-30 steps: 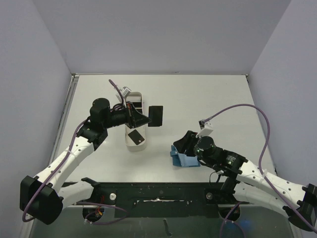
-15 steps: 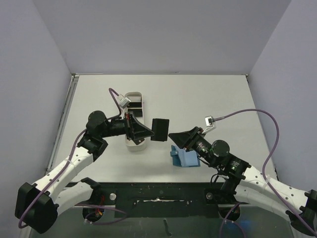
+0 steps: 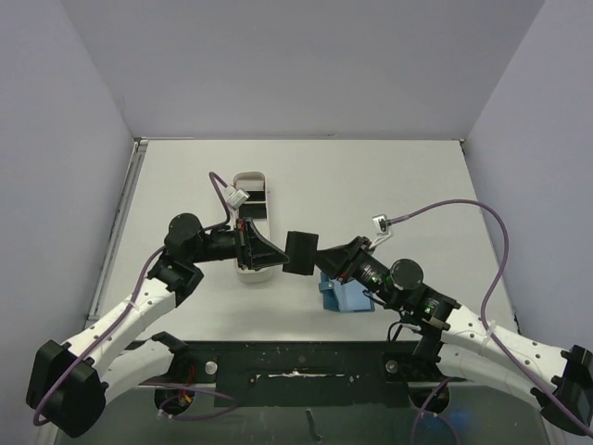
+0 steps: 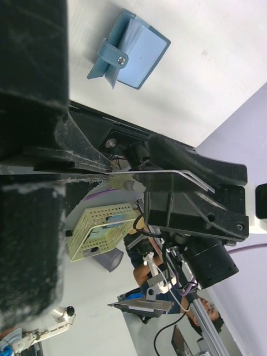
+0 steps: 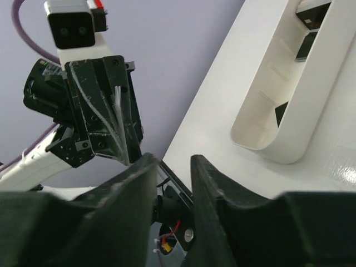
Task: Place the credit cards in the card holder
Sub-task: Pick up the credit card from the storage box.
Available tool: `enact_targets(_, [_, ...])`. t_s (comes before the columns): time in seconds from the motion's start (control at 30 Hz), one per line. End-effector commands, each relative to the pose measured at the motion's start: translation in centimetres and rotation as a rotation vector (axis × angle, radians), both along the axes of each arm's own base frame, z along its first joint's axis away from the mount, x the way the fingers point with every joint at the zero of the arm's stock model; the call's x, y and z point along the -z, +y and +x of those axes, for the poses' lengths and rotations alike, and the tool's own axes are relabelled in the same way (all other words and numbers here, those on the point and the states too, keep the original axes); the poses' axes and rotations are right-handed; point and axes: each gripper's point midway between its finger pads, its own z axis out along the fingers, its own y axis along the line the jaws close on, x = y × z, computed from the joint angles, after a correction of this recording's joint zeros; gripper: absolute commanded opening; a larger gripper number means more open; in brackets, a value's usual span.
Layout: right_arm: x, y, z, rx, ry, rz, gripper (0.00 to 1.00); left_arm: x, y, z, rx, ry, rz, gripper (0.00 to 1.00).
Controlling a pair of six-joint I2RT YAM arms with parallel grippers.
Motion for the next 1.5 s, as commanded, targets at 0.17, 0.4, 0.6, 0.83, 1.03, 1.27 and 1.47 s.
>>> enact_targets(0.17, [-2.8,-2.7,-0.3,0.080,-0.040,0.051,0.46,-1.6,0.3,-0.9,0.007,-0.058,-0.046,0.00])
enact_targets(0.4, [-3.9,-1.3,-1.0,0.002,-0.083,0.041,0.44,-2.3,0.2,-1.7,0.037,-0.040,-0.117,0.00])
enact_targets(0.6, [-3.8,-0.2,-1.1,-0.039,-0.089,0.022,0.38,-2.1,0.0,-1.9,0.044,-0.030,-0.116,0.00])
enact_targets(0.83, [-4.3,0.0,-1.9,-0.082,-0.137,0.067,0.11,-1.6,0.0,-2.0,0.044,-0.016,-0.108,0.00])
enact_targets(1.03, [-4.0,-0.1,-2.4,-0.105,-0.148,0.075,0.02,-1.2,0.0,-1.9,0.041,-0.013,-0.101,0.00])
enact_targets(1.27, [-2.8,-0.9,-2.3,-0.072,-0.135,0.053,0.00,-0.7,0.2,-1.3,0.009,-0.006,-0.054,0.00])
enact_targets(1.47, [-0.3,-3.8,-0.7,0.088,-0.053,-0.044,0.00,-0.9,0.8,-0.7,-0.037,-0.012,-0.030,0.00])
